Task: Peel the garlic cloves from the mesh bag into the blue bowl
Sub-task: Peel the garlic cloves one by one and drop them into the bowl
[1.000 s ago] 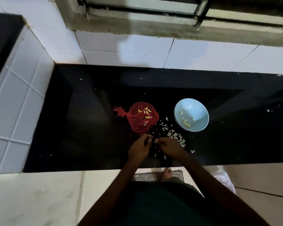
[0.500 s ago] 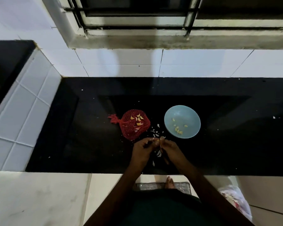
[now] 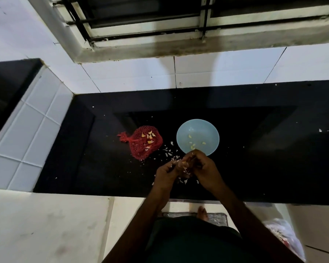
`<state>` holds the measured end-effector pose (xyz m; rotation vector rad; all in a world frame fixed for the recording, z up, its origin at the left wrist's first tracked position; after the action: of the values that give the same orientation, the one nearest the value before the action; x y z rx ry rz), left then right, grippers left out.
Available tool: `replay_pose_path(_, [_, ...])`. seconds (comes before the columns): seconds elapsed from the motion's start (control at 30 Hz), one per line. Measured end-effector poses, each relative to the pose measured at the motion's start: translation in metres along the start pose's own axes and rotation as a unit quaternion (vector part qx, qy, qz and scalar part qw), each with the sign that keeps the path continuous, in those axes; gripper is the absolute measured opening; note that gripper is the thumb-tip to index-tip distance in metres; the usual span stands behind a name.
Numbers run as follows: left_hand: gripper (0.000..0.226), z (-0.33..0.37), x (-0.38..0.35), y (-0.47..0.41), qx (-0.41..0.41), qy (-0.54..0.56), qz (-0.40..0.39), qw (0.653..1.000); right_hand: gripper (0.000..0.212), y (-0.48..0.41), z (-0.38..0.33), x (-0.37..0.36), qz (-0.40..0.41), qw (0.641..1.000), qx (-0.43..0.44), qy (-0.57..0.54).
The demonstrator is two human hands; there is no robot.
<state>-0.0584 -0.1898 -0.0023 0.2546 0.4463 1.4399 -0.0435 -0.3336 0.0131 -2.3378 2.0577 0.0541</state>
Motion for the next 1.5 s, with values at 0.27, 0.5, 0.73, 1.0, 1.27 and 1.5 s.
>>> replay_pose_path(0.27, [0.019, 0.005, -0.007, 0.011, -0.08, 0.002, 0.046, 0.996, 0.01, 0.001, 0.004, 0.018, 0.016, 0.999, 0.005, 0.035])
replay_pose_path(0.5, [0.007, 0.018, -0.004, 0.012, -0.138, -0.107, 0.1, 0.98, 0.013, 0.0, 0.007, 0.018, -0.043, 0.998, -0.044, 0.001])
replay_pose_path(0.73, [0.005, 0.022, -0.017, 0.016, -0.141, -0.031, 0.14, 0.98, 0.012, -0.005, -0.01, 0.008, 0.002, 0.987, 0.093, 0.134])
replay_pose_path(1.0, [0.022, 0.015, -0.031, 0.02, -0.093, 0.11, 0.163, 0.976, 0.039, -0.006, -0.017, 0.003, 0.044, 0.949, 0.153, 0.273])
replay_pose_path(1.27, [0.031, 0.028, -0.035, 0.02, -0.14, -0.035, 0.095, 0.985, 0.04, -0.001, -0.023, 0.01, 0.046, 0.903, 0.201, 0.377])
replay_pose_path(1.5, [0.019, 0.031, -0.035, 0.017, -0.131, -0.081, 0.111, 0.982, 0.027, -0.005, -0.029, 0.009, 0.064, 0.882, 0.221, 0.411])
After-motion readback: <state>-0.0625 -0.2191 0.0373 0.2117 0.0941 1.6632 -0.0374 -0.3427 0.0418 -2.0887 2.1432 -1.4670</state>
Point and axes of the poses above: each hand's wrist, its own y-axis away from the middle knuckle, its own x-axis out of the back of the hand, z = x × y, the point moved 5 cm from there along -y, towards the middle knuckle, and after that the axes turned 2 degrees about -y, right-handed, at the moved point
